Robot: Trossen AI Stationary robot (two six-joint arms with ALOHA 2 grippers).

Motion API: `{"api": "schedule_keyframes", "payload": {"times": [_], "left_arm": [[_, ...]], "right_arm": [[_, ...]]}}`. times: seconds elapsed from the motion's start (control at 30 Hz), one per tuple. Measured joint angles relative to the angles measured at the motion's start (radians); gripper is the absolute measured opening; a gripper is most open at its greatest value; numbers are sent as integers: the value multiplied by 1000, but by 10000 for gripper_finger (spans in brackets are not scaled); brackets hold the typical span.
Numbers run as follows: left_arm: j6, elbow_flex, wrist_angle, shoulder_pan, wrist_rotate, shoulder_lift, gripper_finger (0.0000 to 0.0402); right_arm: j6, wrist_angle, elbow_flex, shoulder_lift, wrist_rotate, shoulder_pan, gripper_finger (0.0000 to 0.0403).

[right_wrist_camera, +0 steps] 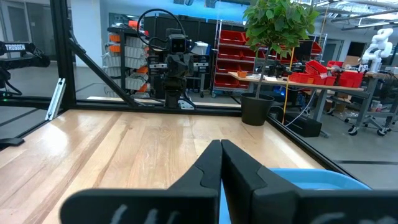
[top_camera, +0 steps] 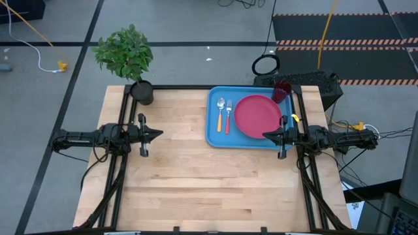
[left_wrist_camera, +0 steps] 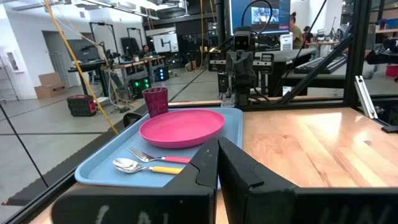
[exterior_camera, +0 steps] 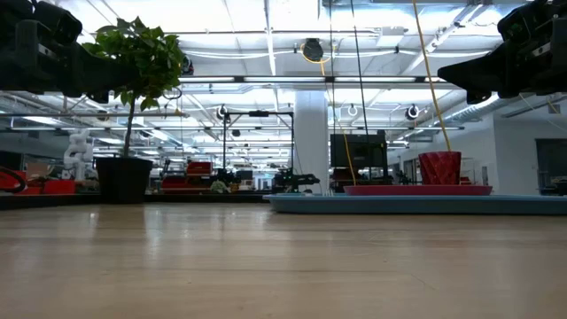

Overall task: Pick and place plate/cup/fork/spoon on tray
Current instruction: Return to Home Position

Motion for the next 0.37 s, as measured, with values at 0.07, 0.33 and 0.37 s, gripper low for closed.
{"api": "schedule_keyframes", "payload": {"times": [0.07, 0.33, 0.37], "left_arm": [[0, 0, 0, 0, 0, 0, 10], [0, 0, 0, 0, 0, 0, 10], [0, 0, 0, 0, 0, 0, 10]], "right_arm": [[0, 0, 0, 0, 0, 0, 0], [0, 0, 0, 0, 0, 0, 0], [0, 0, 0, 0, 0, 0, 0]]}}
